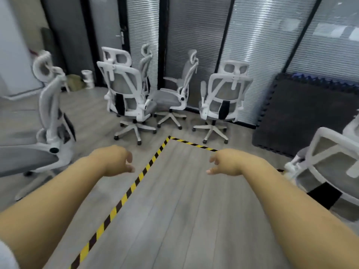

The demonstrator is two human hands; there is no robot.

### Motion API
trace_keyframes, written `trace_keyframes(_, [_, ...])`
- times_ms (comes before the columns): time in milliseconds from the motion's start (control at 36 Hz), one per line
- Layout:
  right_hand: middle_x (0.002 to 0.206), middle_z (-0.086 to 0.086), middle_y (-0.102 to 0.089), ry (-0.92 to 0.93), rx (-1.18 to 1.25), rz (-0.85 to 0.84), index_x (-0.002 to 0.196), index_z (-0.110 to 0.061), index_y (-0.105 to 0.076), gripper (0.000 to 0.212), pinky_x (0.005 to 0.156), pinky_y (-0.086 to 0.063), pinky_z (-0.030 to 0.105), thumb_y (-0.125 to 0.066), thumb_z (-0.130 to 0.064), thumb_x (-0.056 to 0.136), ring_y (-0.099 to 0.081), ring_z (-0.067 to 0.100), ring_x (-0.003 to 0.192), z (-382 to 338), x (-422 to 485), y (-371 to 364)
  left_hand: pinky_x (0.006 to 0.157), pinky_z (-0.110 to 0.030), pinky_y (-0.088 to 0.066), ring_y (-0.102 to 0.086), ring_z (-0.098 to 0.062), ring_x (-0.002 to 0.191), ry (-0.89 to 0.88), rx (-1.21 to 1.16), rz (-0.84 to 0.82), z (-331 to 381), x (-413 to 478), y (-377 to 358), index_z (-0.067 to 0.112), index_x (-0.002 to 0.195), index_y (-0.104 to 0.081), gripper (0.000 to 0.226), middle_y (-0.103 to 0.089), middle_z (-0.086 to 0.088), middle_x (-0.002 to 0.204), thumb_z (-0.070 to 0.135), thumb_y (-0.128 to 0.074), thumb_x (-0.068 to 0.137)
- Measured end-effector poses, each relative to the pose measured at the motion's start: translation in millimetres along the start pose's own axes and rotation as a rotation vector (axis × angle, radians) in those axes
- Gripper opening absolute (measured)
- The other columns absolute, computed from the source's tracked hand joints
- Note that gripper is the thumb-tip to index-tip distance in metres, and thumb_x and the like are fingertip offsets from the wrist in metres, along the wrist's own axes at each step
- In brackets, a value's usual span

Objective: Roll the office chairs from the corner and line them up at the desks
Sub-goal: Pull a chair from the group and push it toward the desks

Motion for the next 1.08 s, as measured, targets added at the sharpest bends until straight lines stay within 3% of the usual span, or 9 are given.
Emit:
trace_keyframes(167, [0.134, -0.001, -0.051, 0.140, -0.056, -0.003, 0.136, -0.025, -0.044, 0.062, 0.100, -0.041, 0.039, -0.055, -0.058, 0.085, -0.048, 0.022, 0.121, -53, 111, 54, 0.088, -0.037, -0.048, -0.056, -0.018, 0.099, 0.144, -0.054, 0.034, -78, 65, 25, 0.031, 0.117, -0.055, 0.045, -0.060, 0.007, 0.110, 0.058, -0.056, 0.080])
trace_keyframes(333, [0.134, 0.000, -0.051, 0.240, -0.098, -0.011, 0.136, -0.024, -0.044, 0.060, 0.098, -0.042, 0.039, -0.056, -0.055, 0.086, -0.050, 0.023, 0.118, -99, 211, 106, 0.088, -0.030, -0.046, -0.058, -0.015, 0.097, 0.240, -0.108, 0.076, -134, 118, 53, 0.030, 0.118, -0.054, 0.041, -0.061, 0.010, 0.107, 0.054, -0.054, 0.085])
trace_keyframes(444, [0.136, 0.001, -0.049, 0.304, -0.106, -0.022, 0.137, -0.024, -0.044, 0.062, 0.099, -0.042, 0.040, -0.057, -0.055, 0.085, -0.049, 0.024, 0.121, -136, 267, 130, 0.077, -0.029, -0.040, -0.047, -0.016, 0.092, 0.316, -0.125, 0.068, -169, 141, 57, 0.030, 0.117, -0.054, 0.039, -0.059, 0.006, 0.110, 0.052, -0.054, 0.086])
trace_keyframes(556, [0.133, 0.000, -0.052, 0.371, -0.145, -0.043, 0.134, -0.024, -0.045, 0.059, 0.097, -0.043, 0.039, -0.056, -0.055, 0.085, -0.051, 0.023, 0.117, -177, 318, 146, 0.082, -0.031, -0.041, -0.050, -0.020, 0.106, 0.404, -0.195, 0.033, -215, 163, 51, 0.033, 0.119, -0.055, 0.042, -0.055, 0.003, 0.119, 0.055, -0.055, 0.083])
trace_keyframes(639, [0.131, 0.001, -0.053, 0.414, -0.165, -0.051, 0.134, -0.021, -0.046, 0.058, 0.096, -0.044, 0.037, -0.056, -0.053, 0.087, -0.052, 0.022, 0.115, -209, 352, 159, 0.086, -0.036, -0.044, -0.051, -0.022, 0.103, 0.469, -0.231, 0.032, -249, 181, 51, 0.036, 0.114, -0.055, 0.044, -0.054, 0.003, 0.115, 0.061, -0.055, 0.077])
trace_keyframes(778, [0.130, 0.002, -0.054, 0.464, -0.197, -0.072, 0.134, -0.020, -0.045, 0.056, 0.094, -0.045, 0.035, -0.055, -0.051, 0.089, -0.053, 0.022, 0.113, -260, 414, 175, 0.070, -0.032, -0.042, -0.046, -0.019, 0.086, 0.520, -0.227, 0.070, -306, 222, 56, 0.042, 0.093, -0.055, 0.015, -0.055, 0.004, 0.102, 0.053, -0.053, 0.083])
trace_keyframes(889, [0.138, 0.003, -0.048, 0.485, -0.219, -0.083, 0.140, -0.021, -0.040, 0.061, 0.098, -0.042, 0.035, -0.054, -0.052, 0.088, -0.048, 0.024, 0.121, -302, 470, 191, 0.082, -0.034, -0.048, -0.051, -0.016, 0.100, 0.544, -0.244, 0.096, -357, 262, 58, 0.037, 0.111, -0.055, 0.035, -0.057, 0.005, 0.112, 0.056, -0.052, 0.082])
trace_keyframes(1083, [0.131, 0.002, -0.052, 0.512, -0.182, -0.073, 0.134, -0.025, -0.045, 0.057, 0.093, -0.046, 0.038, -0.056, -0.054, 0.086, -0.054, 0.023, 0.111, -367, 563, 228, 0.077, -0.031, -0.049, -0.058, -0.017, 0.096, 0.559, -0.236, 0.112, -435, 335, 76, 0.030, 0.104, -0.059, 0.033, -0.064, 0.007, 0.104, 0.055, -0.051, 0.085])
Point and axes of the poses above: each hand's wrist, its own x-axis towards the middle knuckle, its own y-axis out of the back of the hand, z = x × y, the point moved 4 cm from there along x, towards the middle knuckle
